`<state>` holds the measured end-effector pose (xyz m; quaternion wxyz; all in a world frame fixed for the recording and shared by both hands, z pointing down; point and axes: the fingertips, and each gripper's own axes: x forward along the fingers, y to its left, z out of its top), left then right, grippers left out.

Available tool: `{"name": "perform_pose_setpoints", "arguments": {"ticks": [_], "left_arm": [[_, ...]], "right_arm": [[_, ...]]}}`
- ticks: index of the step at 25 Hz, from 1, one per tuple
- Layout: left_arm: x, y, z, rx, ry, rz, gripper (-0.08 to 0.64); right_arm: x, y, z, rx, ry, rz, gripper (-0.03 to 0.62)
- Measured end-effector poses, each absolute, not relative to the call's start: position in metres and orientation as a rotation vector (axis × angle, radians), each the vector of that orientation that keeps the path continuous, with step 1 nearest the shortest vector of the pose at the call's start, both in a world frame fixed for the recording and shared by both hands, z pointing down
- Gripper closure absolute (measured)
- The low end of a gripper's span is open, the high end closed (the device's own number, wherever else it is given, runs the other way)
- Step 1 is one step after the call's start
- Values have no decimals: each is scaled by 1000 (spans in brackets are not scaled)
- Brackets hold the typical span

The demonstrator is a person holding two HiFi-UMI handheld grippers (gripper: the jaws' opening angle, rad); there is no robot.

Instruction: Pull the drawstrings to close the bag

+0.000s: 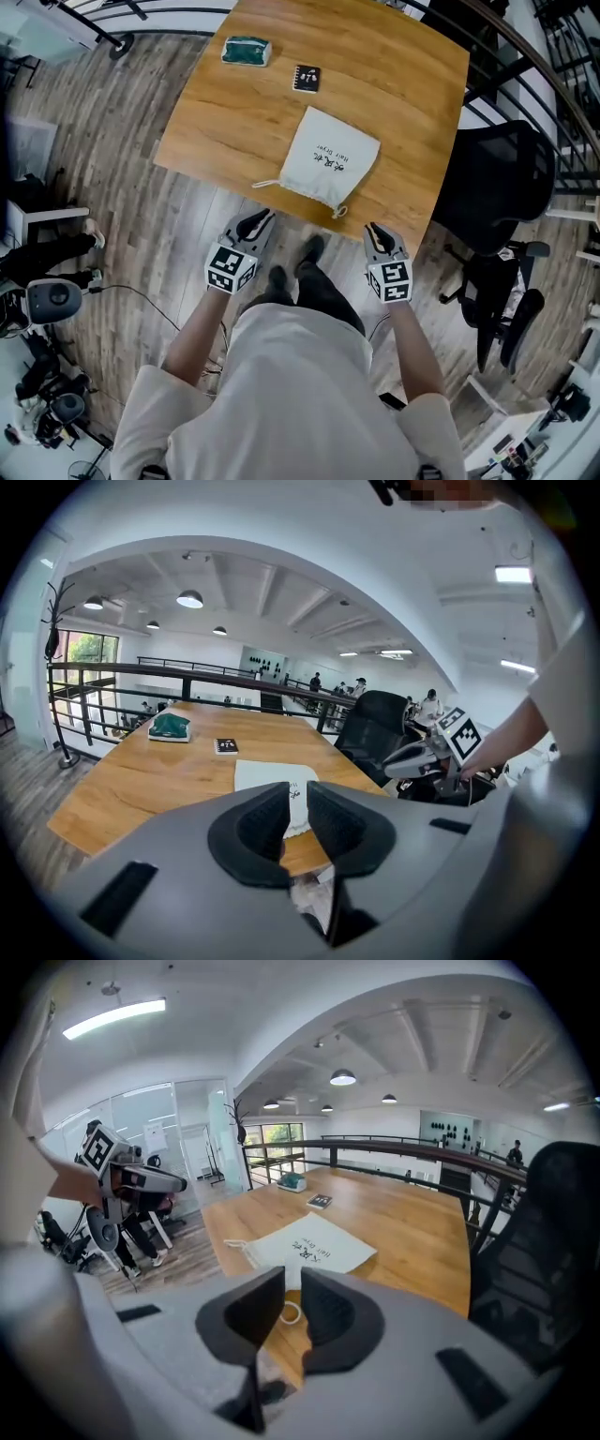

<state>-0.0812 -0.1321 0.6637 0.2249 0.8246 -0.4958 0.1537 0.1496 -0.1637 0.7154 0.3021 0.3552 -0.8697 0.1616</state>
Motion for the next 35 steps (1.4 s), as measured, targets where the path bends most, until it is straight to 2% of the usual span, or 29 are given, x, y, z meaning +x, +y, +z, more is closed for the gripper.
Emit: {"name": "perform_pose_setpoints", "arguments": {"ticks": [12, 22, 29, 35], "left_arm": [[-87, -161, 729, 2154, -1384, 572, 499], [-98, -172, 773, 2125, -1352, 705, 489], [-111, -182, 806, 2143, -1280, 849, 471], [-122, -190, 834, 2144, -1226, 967, 448]], "right_arm": [[135, -185, 809, 660, -2228, 404, 522], [119, -195, 863, 454, -2127, 212, 505], [108, -195, 886, 273, -2082, 98, 462], [96, -194, 893, 186, -2096, 64, 459]]}}
